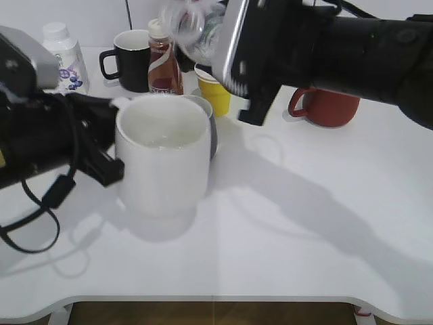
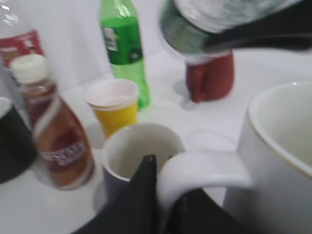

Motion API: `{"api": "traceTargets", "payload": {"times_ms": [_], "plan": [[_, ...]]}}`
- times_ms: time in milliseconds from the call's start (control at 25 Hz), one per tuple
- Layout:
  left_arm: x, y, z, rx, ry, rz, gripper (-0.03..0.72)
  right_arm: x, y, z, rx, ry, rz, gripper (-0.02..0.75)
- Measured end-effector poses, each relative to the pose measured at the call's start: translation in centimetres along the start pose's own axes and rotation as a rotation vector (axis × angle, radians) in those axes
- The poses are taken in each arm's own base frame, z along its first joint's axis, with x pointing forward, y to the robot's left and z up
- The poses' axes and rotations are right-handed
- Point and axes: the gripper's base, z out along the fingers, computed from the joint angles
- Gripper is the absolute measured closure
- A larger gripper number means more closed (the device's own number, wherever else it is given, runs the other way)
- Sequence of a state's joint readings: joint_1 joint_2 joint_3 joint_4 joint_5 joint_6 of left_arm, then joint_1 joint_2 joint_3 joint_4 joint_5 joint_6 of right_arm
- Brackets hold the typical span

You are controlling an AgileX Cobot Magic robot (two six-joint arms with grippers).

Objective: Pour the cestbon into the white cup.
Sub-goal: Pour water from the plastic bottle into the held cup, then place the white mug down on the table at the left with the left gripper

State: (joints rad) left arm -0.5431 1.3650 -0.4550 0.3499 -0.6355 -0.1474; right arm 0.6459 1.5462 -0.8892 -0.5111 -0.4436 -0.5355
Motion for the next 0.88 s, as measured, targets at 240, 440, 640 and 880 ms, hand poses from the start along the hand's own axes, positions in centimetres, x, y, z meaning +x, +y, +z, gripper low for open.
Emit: {"api": "traceTargets", "payload": {"times_ms": [240, 440, 640, 880], "plan": [[-0.8, 2.6, -0.5, -0.106, -0.108, -0.037, 0.657, 0.7, -0.7, -0.3, 0.019, 0.004, 0.656, 0.247], [-1.3, 6.8, -1.4, -0.305, -0.147, -0.036, 0.657, 5.3, -3.2, -1.9, 0.165, 0.067, 0.942, 0.247], [0.3, 11.2, -2.6, -0.511, -0.153, -0.099, 0.658, 9.3, -2.8, -3.7, 0.246, 0.132, 1.058, 0.247], [5.6, 14.3, -0.9, -0.590, -0.139, -0.147, 0.658, 11.5, 0.3, -2.6, 0.188, 0.164, 1.109, 0.247]]}}
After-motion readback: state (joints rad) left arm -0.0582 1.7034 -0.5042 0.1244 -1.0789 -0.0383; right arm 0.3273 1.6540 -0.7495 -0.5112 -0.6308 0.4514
